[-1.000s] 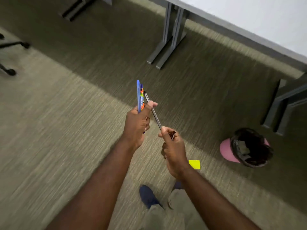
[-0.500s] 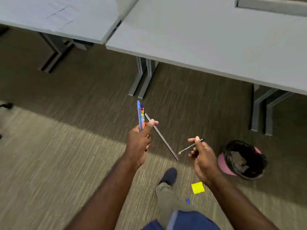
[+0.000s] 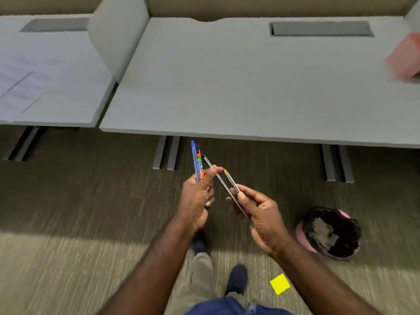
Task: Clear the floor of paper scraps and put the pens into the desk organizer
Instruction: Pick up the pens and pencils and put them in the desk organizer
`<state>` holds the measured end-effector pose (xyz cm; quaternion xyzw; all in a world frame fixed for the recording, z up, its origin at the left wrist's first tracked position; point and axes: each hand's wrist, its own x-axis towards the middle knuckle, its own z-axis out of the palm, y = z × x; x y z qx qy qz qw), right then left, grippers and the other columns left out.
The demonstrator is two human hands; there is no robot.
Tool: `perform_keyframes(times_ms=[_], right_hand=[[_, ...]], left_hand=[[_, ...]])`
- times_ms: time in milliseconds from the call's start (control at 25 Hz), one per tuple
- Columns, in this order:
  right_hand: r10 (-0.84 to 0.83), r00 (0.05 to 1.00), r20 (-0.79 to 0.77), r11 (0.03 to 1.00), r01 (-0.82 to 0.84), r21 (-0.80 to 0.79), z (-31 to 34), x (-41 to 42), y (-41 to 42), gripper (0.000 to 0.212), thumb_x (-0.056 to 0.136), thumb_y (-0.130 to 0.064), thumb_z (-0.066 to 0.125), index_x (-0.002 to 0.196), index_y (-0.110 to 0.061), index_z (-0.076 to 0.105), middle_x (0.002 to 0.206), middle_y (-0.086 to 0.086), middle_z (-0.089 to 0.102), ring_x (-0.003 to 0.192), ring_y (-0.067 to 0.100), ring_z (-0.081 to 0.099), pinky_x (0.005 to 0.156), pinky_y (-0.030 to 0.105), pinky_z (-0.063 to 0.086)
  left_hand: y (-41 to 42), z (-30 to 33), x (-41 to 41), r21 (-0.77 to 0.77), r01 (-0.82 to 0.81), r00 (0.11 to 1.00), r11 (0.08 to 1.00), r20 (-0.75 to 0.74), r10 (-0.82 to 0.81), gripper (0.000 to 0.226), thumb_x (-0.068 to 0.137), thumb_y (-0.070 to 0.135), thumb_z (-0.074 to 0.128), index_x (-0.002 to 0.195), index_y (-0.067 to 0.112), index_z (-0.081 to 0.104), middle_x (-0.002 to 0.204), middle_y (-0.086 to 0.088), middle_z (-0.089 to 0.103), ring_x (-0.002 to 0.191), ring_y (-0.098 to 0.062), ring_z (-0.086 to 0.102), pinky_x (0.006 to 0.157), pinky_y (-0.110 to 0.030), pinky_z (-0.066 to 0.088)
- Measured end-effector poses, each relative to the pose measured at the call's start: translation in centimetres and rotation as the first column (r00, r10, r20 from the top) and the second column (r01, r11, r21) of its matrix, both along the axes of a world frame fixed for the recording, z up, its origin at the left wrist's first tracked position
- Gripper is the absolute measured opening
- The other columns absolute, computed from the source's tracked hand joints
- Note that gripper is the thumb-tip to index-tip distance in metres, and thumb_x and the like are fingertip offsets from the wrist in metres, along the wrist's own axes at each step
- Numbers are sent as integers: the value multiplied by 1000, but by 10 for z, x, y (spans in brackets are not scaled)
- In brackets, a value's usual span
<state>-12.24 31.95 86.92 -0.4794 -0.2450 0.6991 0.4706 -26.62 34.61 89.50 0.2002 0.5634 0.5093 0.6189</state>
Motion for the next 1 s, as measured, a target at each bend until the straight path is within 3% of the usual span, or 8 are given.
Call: perform_keyframes(times_ms=[200, 360, 440, 520, 600, 680, 840, 1000], right_hand=[[-130, 965, 228, 992, 127, 28, 13, -17, 63, 22, 81, -1, 65, 102, -7, 69, 88, 10, 75, 76, 14, 69, 69, 22, 55], [52, 747, 663, 988, -134, 73, 24, -19, 122, 13, 86, -18, 65, 97, -20, 71, 89, -1, 75, 86, 5, 69, 84, 29, 56], [29, 770, 637, 996, -73, 42, 31, -15, 142, 12, 89, -21, 61, 94, -24, 71, 88, -3, 75, 87, 0, 67, 81, 24, 53], [-102, 801, 590, 995, 77, 67, 34, -1, 157, 13, 90, -22, 58, 93, -25, 70, 90, -5, 75, 87, -3, 66, 74, 16, 47], [-231, 792, 565, 971, 226, 80, 36, 23, 172, 14, 91, -22, 57, 94, -23, 71, 95, -7, 74, 89, -2, 65, 70, 16, 43], [-363, 774, 519, 924, 372, 91, 34, 56, 190, 15, 89, -19, 58, 99, -17, 71, 99, -3, 73, 92, 5, 64, 72, 21, 44], [-534, 701, 473, 830, 542, 135, 23, 128, 229, 22, 83, -20, 66, 103, -10, 70, 94, 6, 70, 82, 17, 63, 75, 29, 51], [-569, 665, 484, 809, 557, 186, 9, 211, 280, 17, 83, -20, 69, 97, -11, 72, 93, 6, 71, 84, 17, 65, 77, 29, 52]], left_hand=[[85, 2, -4, 49, 188, 982, 981, -19, -187, 29, 83, 32, 65, 96, 7, 69, 47, 6, 26, 37, -6, 20, 36, -22, 13], [152, 18, -11, 65, 410, 894, 910, -229, -386, 32, 82, 42, 64, 95, 14, 70, 53, 5, 38, 48, -10, 32, 46, -24, 28], [179, 26, -7, 73, 503, 820, 861, -353, -450, 33, 84, 48, 57, 100, 23, 71, 65, -13, 56, 62, -26, 51, 60, -41, 46], [209, 27, -4, 84, 527, 791, 846, -411, -453, 35, 89, 48, 51, 110, 26, 68, 86, -29, 57, 70, -36, 54, 73, -58, 49], [242, 19, -1, 116, 528, 796, 841, -412, -443, 39, 90, 48, 48, 115, 24, 65, 63, -14, 38, 51, -15, 38, 49, -41, 43], [273, 12, 9, 105, 557, 779, 824, -412, -474, 37, 93, 46, 46, 115, 23, 63, 59, 2, 30, 48, -7, 28, 42, -23, 28], [324, -1, 52, 106, 667, 709, 738, -395, -584, 34, 96, 41, 42, 118, 19, 57, 63, 2, 30, 49, -7, 27, 43, -20, 27], [376, -9, 128, 100, 710, 666, 697, -417, -619, 30, 98, 35, 41, 113, 16, 59, 62, 4, 35, 49, -9, 32, 44, -19, 30]])
